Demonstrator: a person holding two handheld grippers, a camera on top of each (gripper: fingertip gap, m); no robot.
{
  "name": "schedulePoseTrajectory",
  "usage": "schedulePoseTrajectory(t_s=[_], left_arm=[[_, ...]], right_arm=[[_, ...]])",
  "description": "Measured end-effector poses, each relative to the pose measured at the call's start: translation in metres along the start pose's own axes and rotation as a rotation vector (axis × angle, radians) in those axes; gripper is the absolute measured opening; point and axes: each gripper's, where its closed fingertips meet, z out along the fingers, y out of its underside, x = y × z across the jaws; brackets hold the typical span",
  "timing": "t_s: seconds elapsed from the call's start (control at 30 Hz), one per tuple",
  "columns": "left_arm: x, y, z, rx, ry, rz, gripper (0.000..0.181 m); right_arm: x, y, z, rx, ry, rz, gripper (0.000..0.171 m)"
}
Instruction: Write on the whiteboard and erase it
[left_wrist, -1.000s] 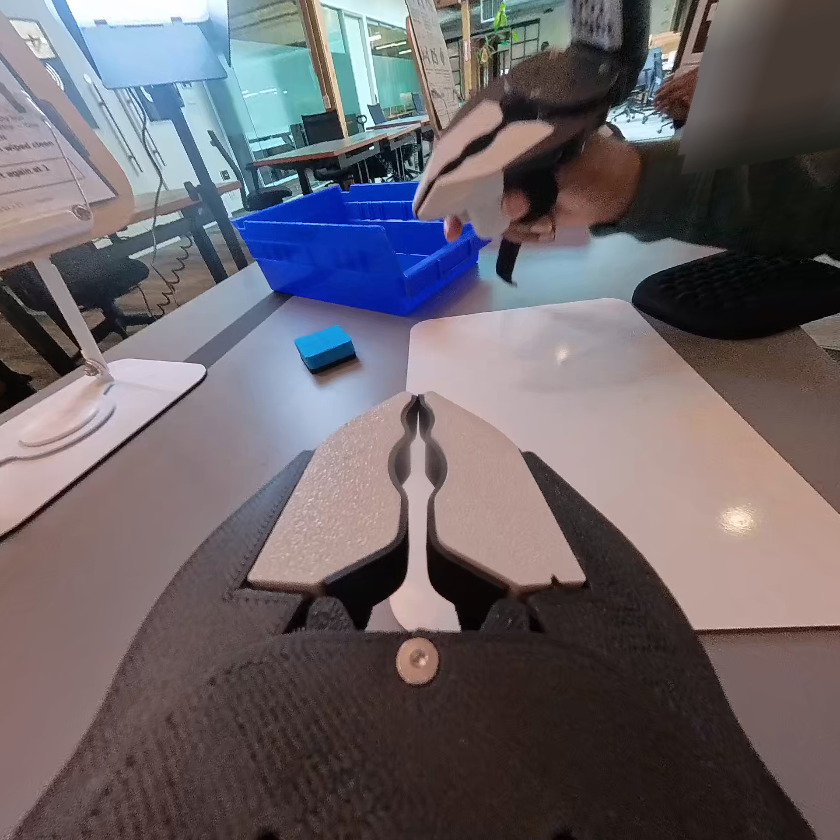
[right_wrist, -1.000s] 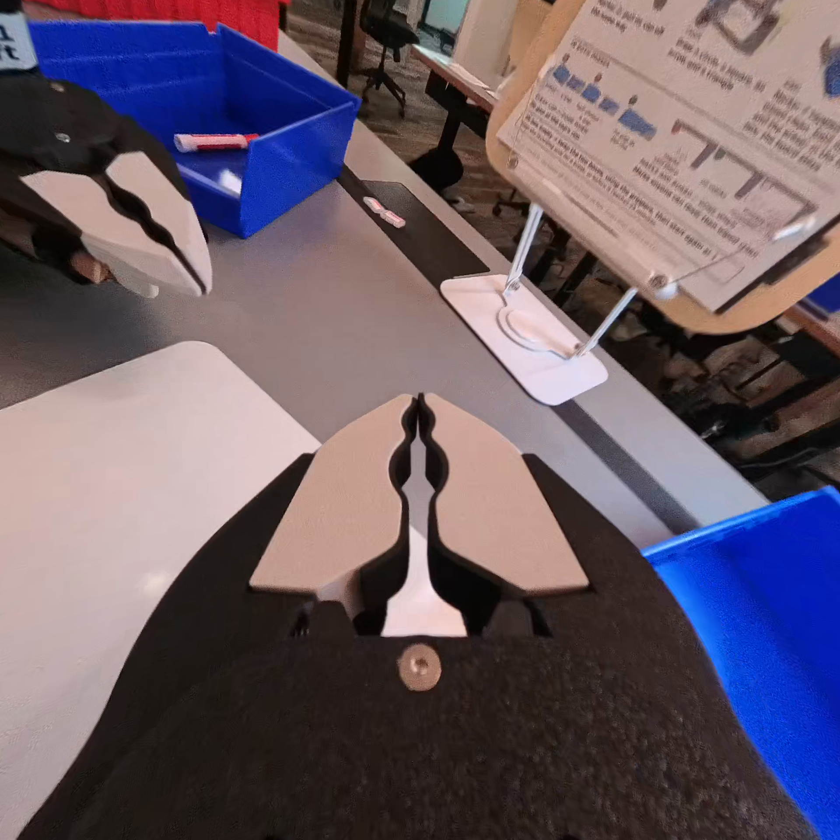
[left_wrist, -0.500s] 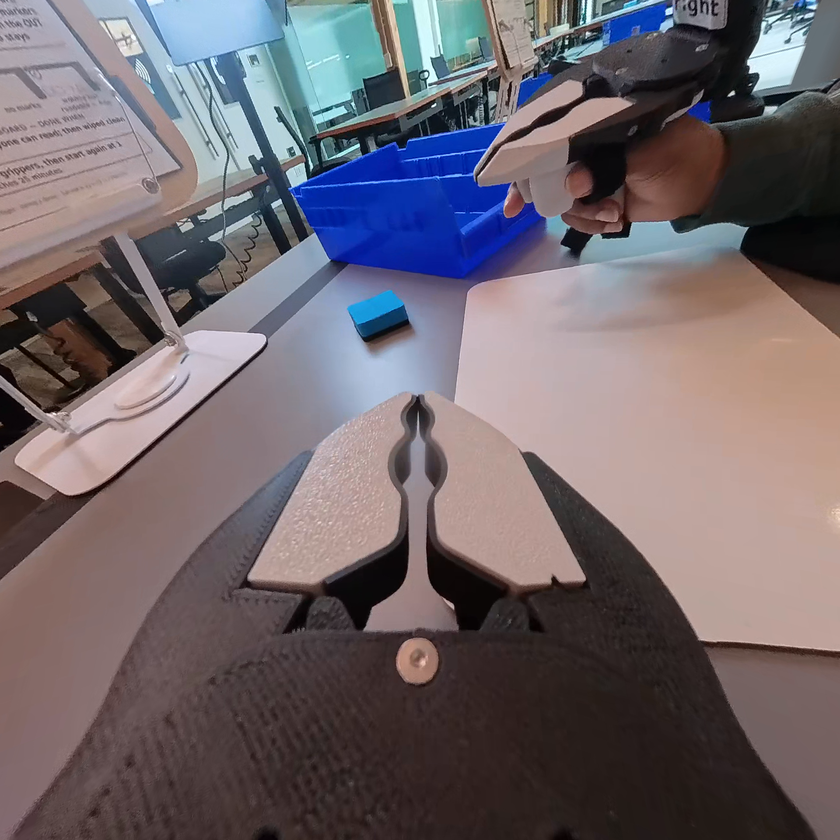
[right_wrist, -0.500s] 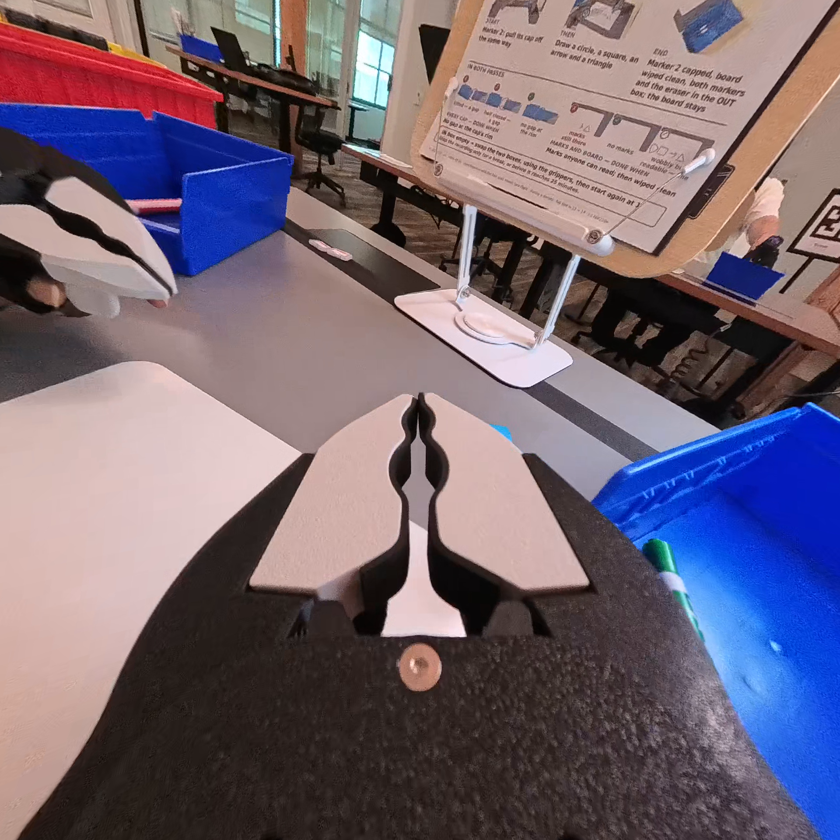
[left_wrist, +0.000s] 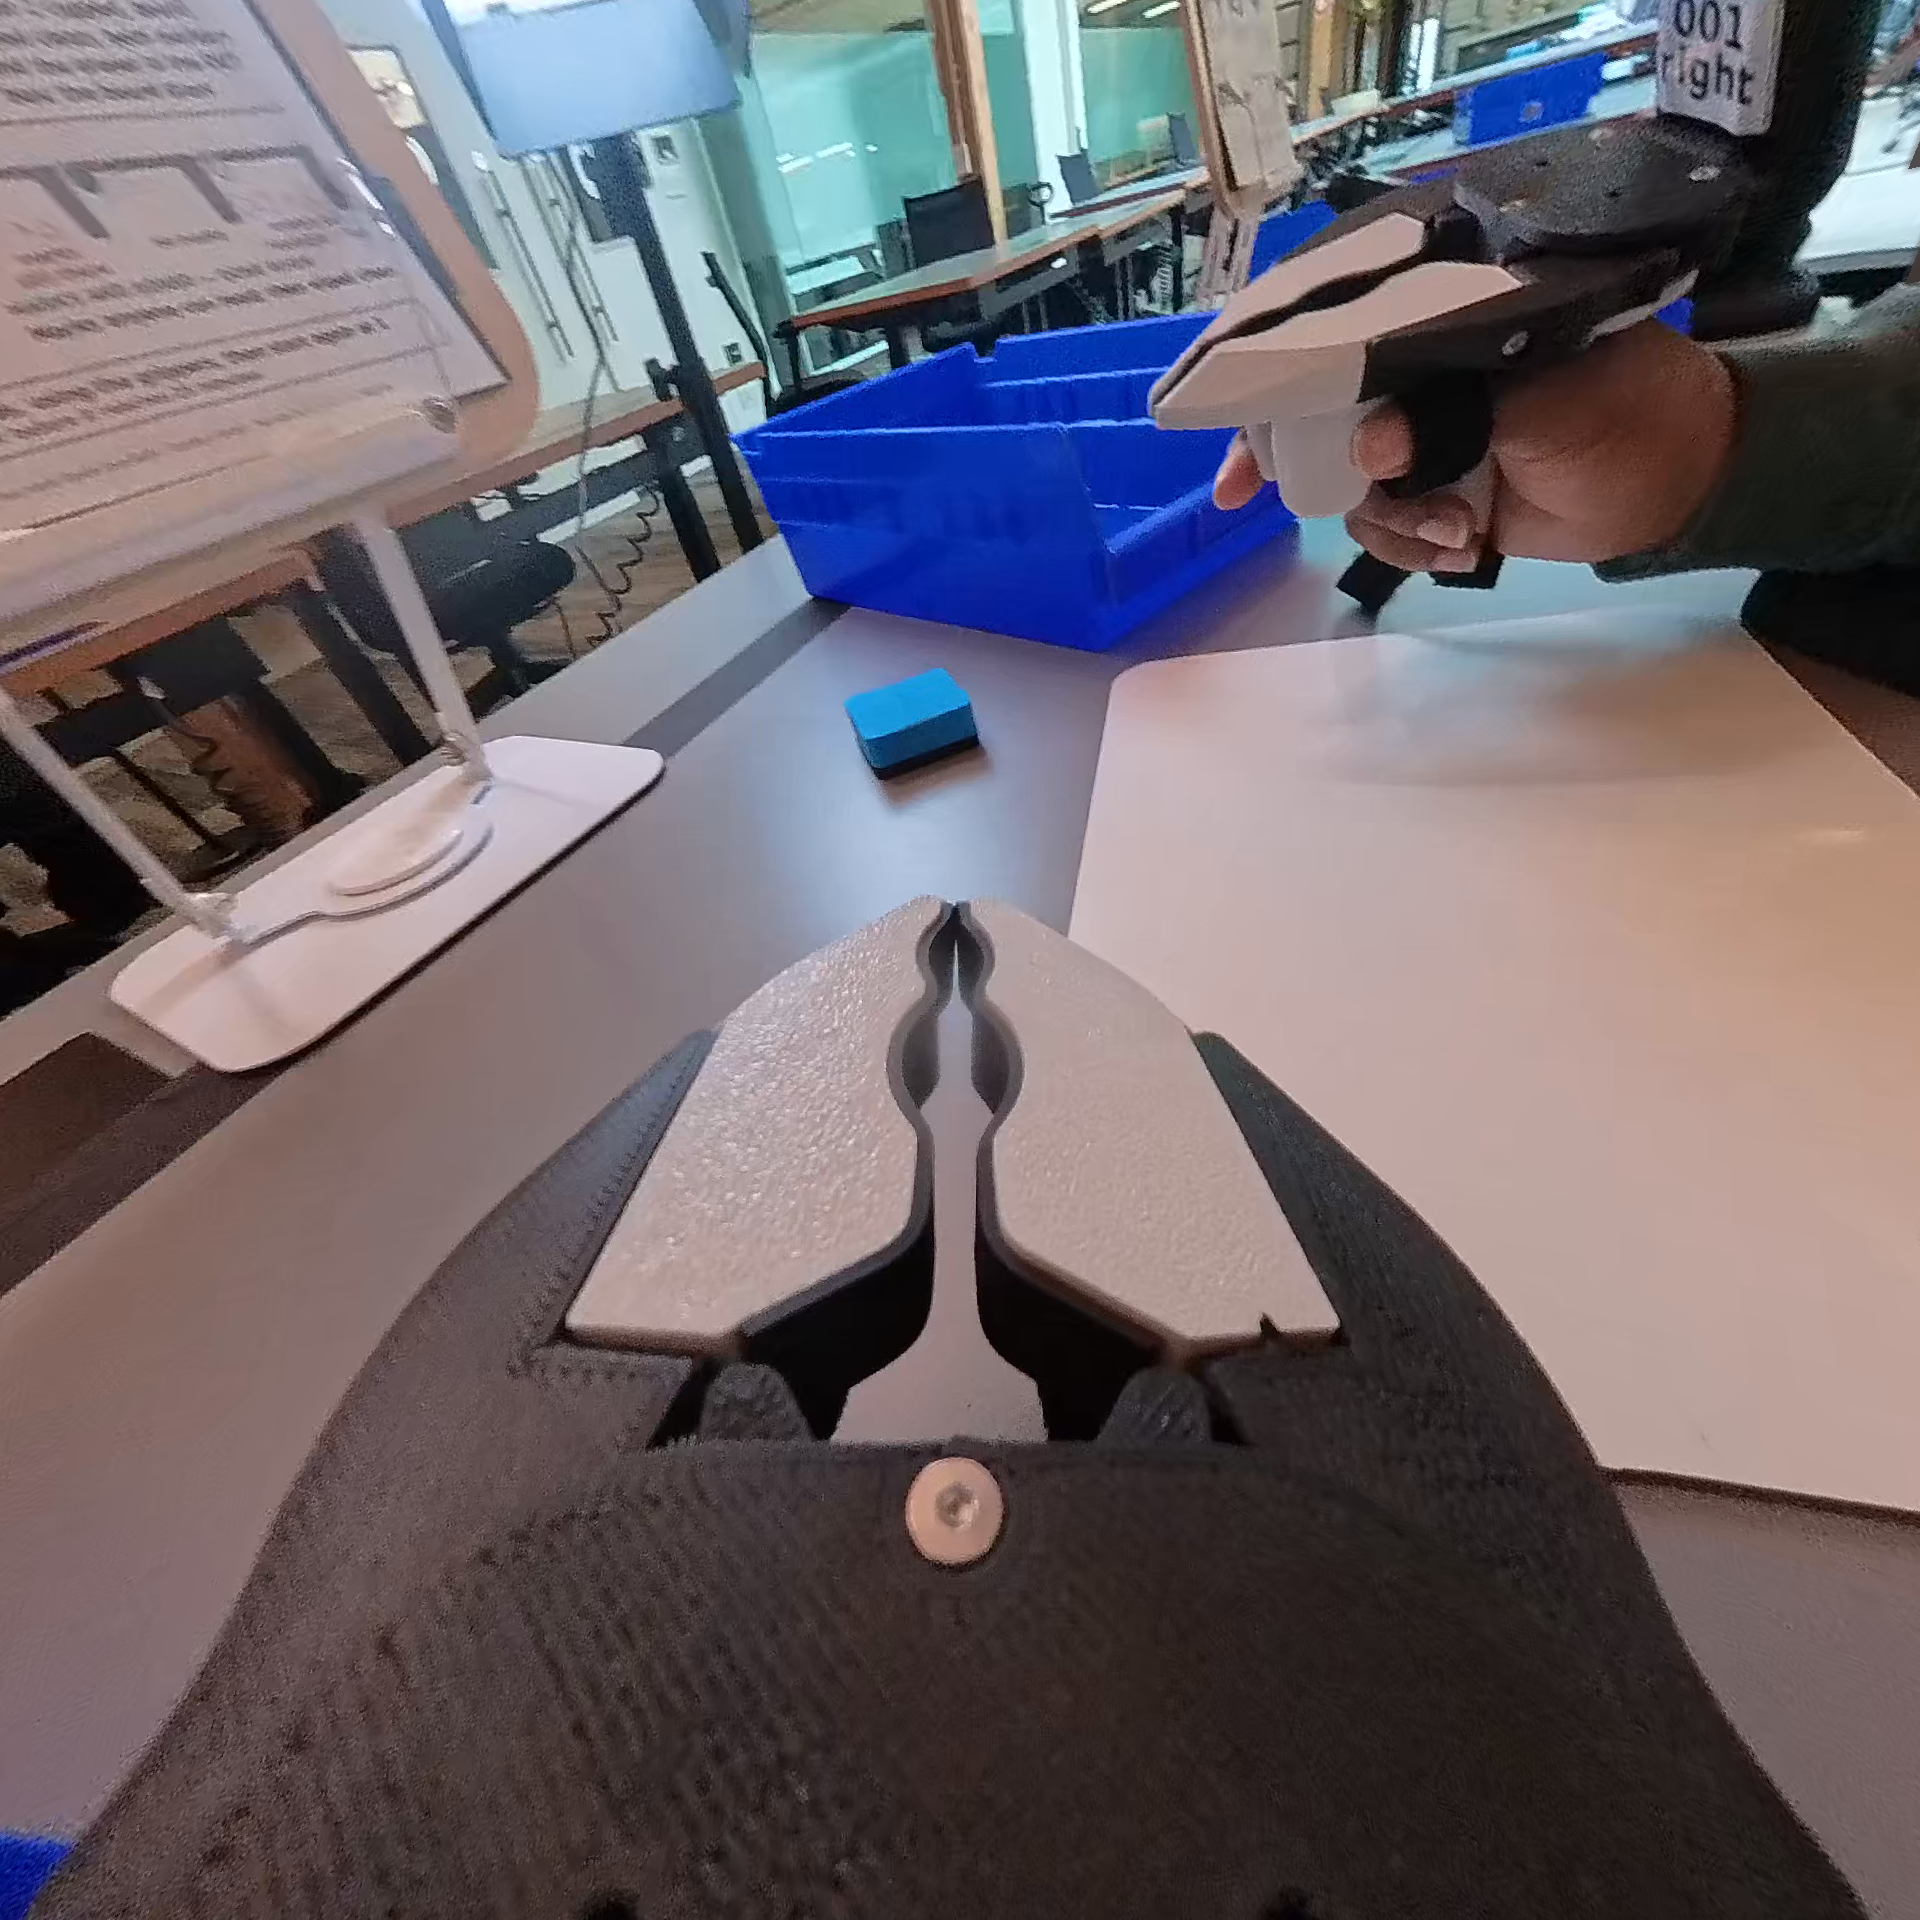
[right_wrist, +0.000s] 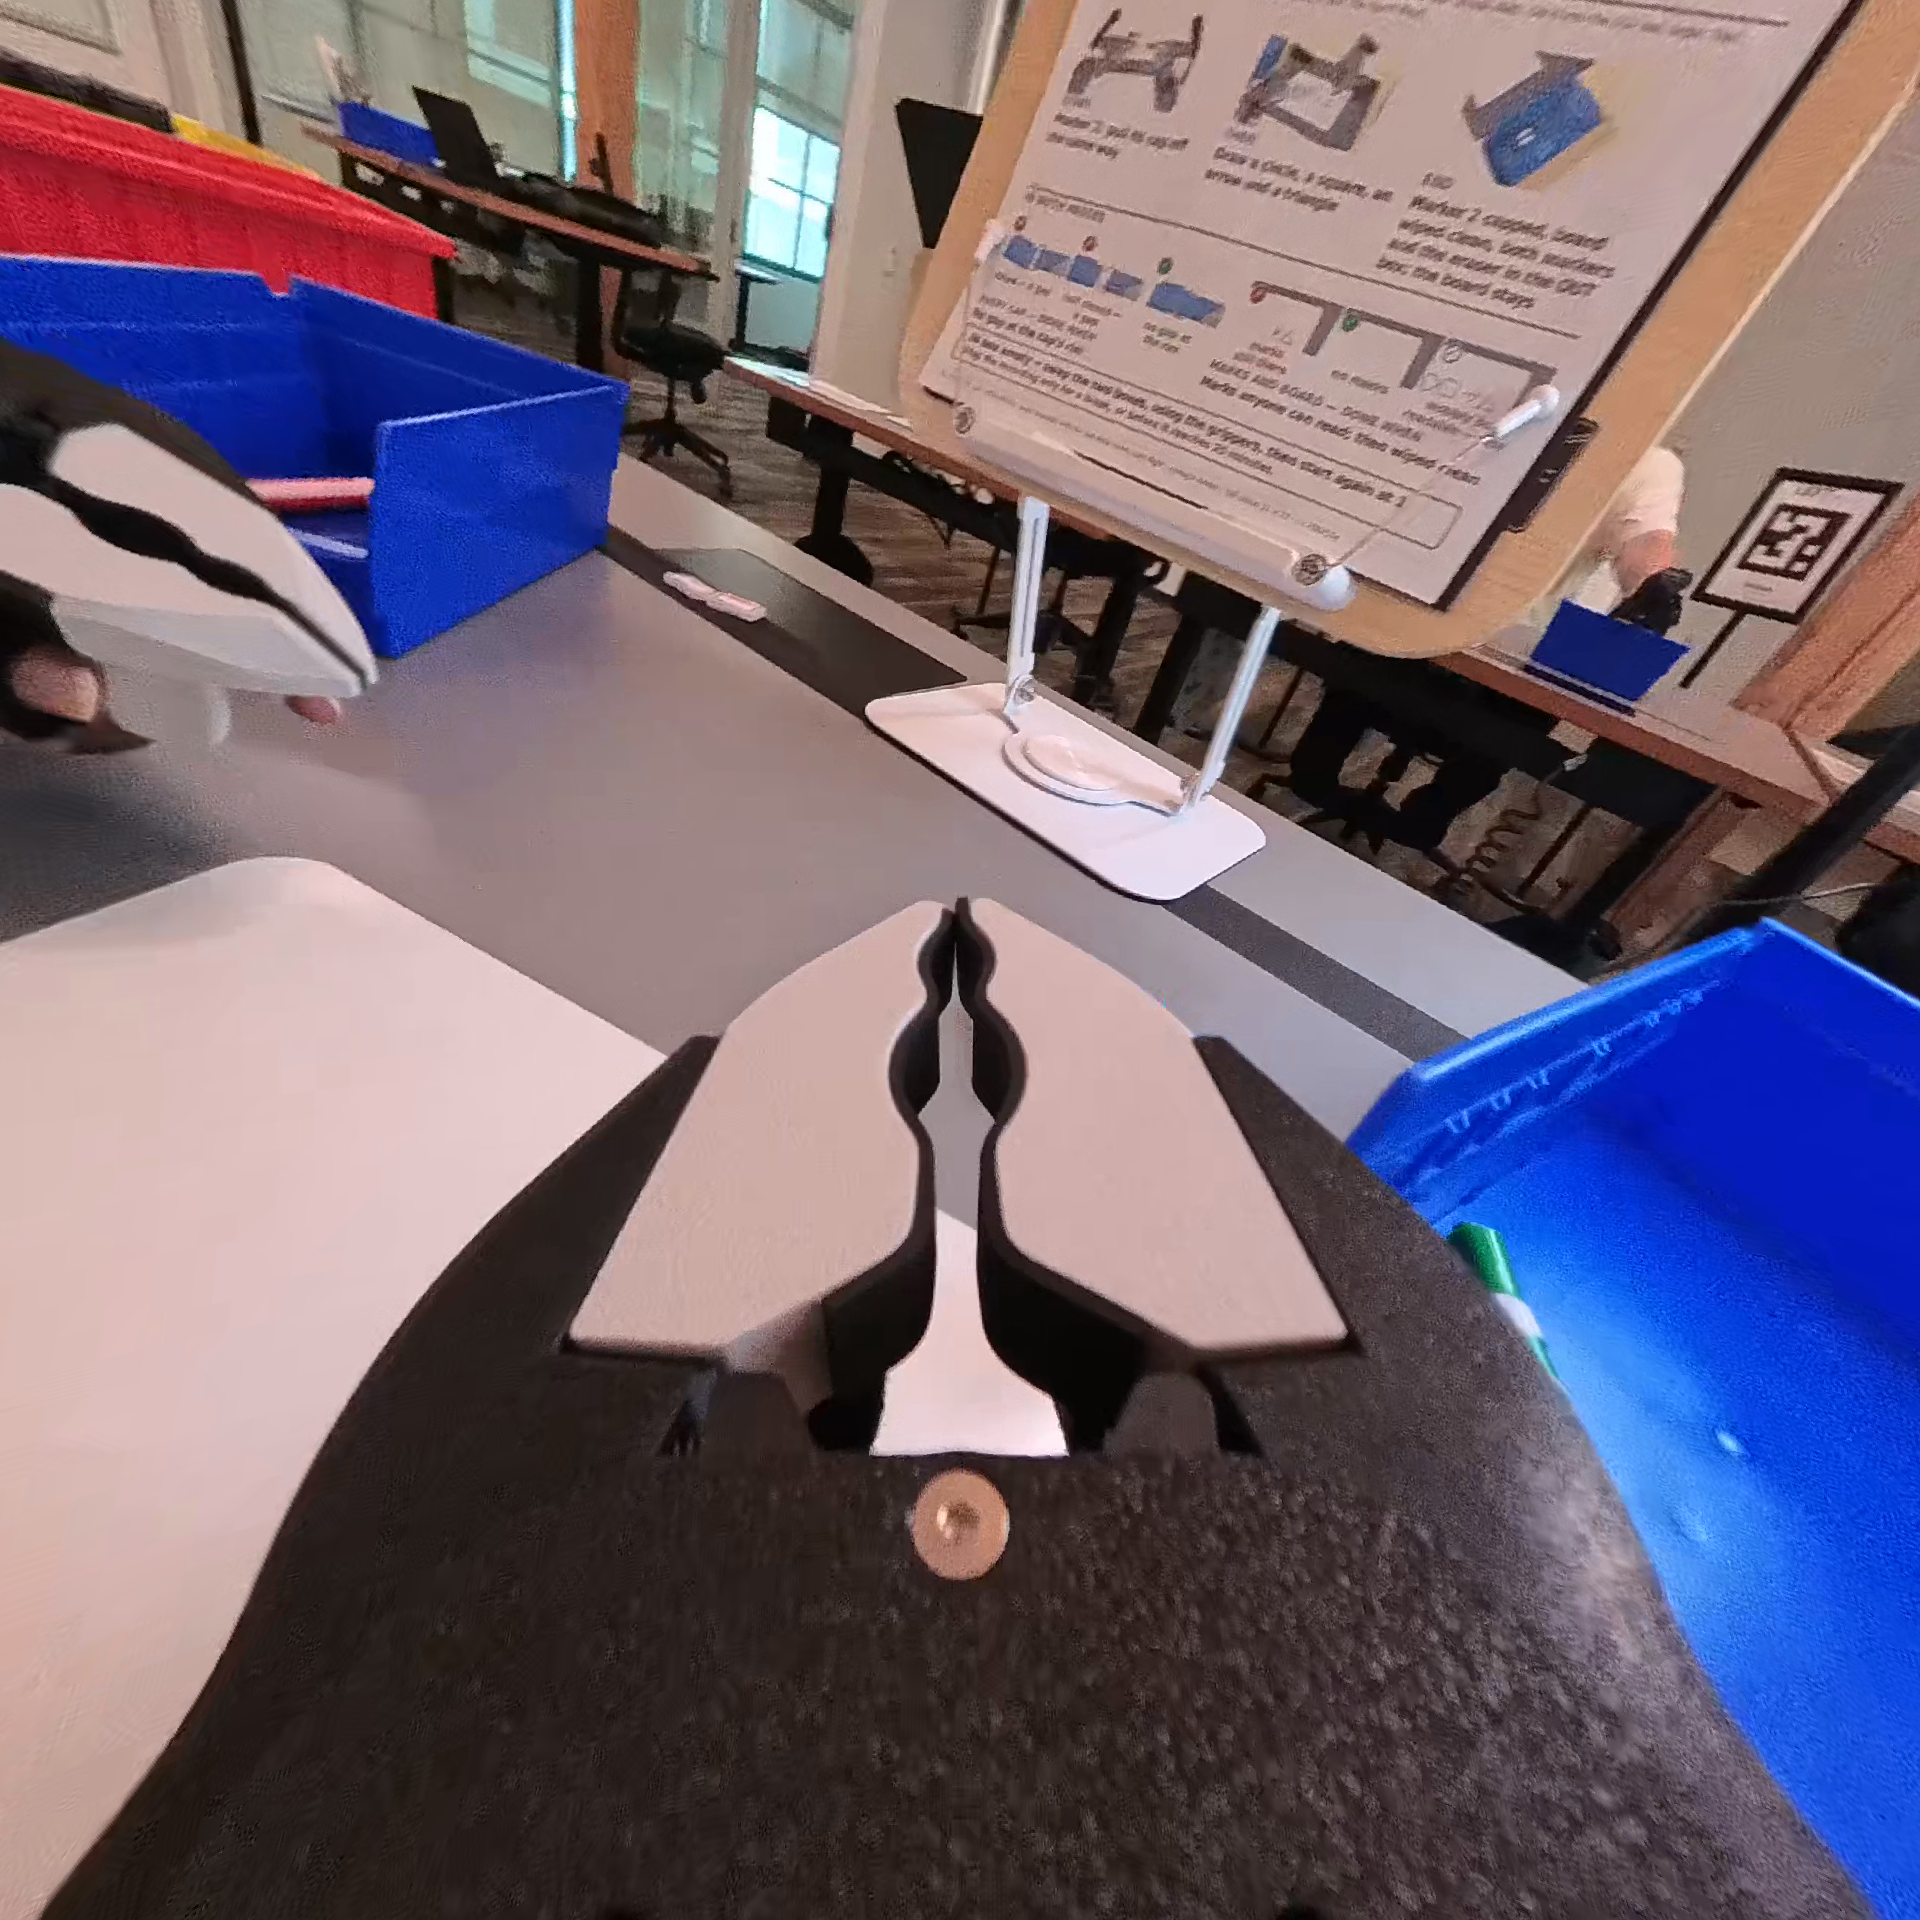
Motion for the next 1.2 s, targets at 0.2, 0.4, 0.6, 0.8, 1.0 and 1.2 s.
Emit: schedulePoseTrajectory(t_s=[0.2, 0.4, 0.6, 0.8, 1.0, 1.2], left_arm=[[-0.026, -0.002, -0.026, 0.033, -0.115, -0.026, 0.0], [-0.055, -0.014, -0.046, 0.073, -0.219, -0.011, 0.0], [-0.104, -0.064, -0.101, 0.282, -0.387, -0.049, 0.006], [-0.234, -0.062, -0.185, -0.153, -0.768, -0.007, 0.006], [-0.268, 0.091, -0.231, -1.25, -0.539, -0.404, 0.027], [-0.278, 0.156, -0.242, -1.427, -0.575, -0.693, 0.038]], right_arm=[[0.016, -0.002, -0.008, 0.018, 0.074, 0.019, 0.0], [0.021, 0.008, -0.006, -0.01, 0.087, 0.035, 0.0], [0.019, 0.008, -0.005, -0.005, 0.063, 0.051, 0.0], [0.013, 0.001, 0.002, 0.03, -0.035, 0.192, 0.0], [0.0, 0.01, 0.005, -0.013, -0.099, 0.217, 0.0], [-0.012, 0.014, 0.003, -0.041, -0.14, 0.207, 0.0]])
